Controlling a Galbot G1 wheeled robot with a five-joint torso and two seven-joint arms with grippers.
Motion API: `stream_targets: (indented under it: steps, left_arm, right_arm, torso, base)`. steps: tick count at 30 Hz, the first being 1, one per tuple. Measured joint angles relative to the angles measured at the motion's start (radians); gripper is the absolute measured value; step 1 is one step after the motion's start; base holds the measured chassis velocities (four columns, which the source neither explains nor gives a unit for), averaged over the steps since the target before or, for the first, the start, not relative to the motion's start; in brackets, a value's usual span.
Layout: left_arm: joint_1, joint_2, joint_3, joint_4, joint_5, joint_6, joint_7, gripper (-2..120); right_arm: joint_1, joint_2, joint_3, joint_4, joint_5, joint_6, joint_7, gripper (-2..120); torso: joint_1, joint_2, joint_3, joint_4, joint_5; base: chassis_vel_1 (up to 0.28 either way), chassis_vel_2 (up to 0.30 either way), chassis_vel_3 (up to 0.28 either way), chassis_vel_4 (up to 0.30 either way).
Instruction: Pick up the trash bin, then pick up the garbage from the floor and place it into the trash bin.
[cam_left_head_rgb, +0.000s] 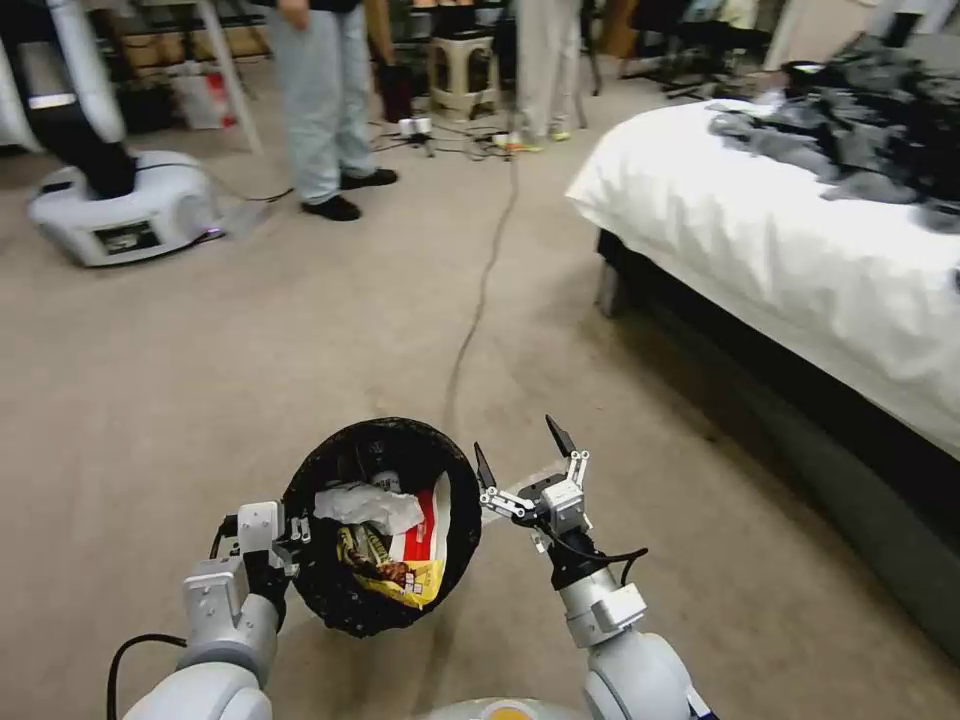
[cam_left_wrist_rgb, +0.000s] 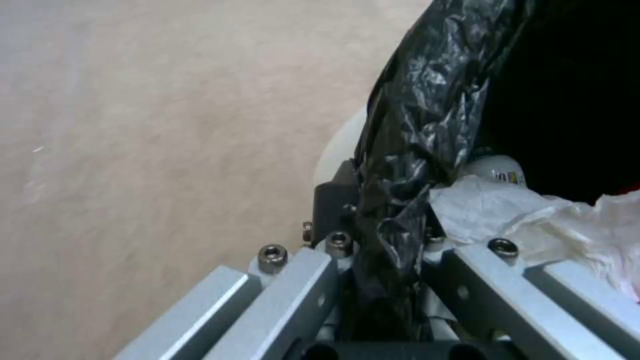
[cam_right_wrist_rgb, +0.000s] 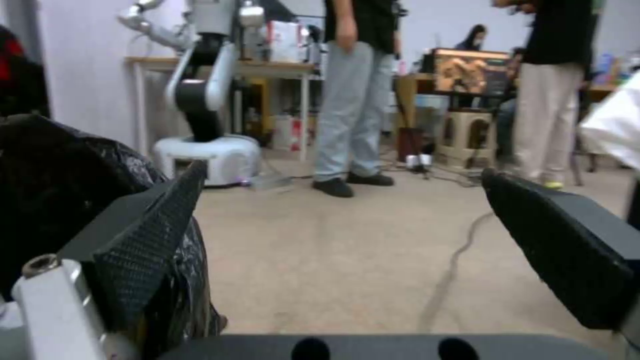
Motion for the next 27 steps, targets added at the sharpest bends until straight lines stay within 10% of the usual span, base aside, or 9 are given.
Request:
stream_targets:
  steps: [27]
  left_arm:
    - [-0.009, -0.001, -0.006, 0.034, 0.002, -0.013, -0.002, 0]
  right_arm:
    - [-0.012, -0.004, 0.002, 0.001, -0.006, 0.002, -0.003, 100]
  torso:
    - [0.000, 0.000, 0.000, -0.0001, 0.0000]
  base:
    - [0.072, 0.076, 0.072, 0.072]
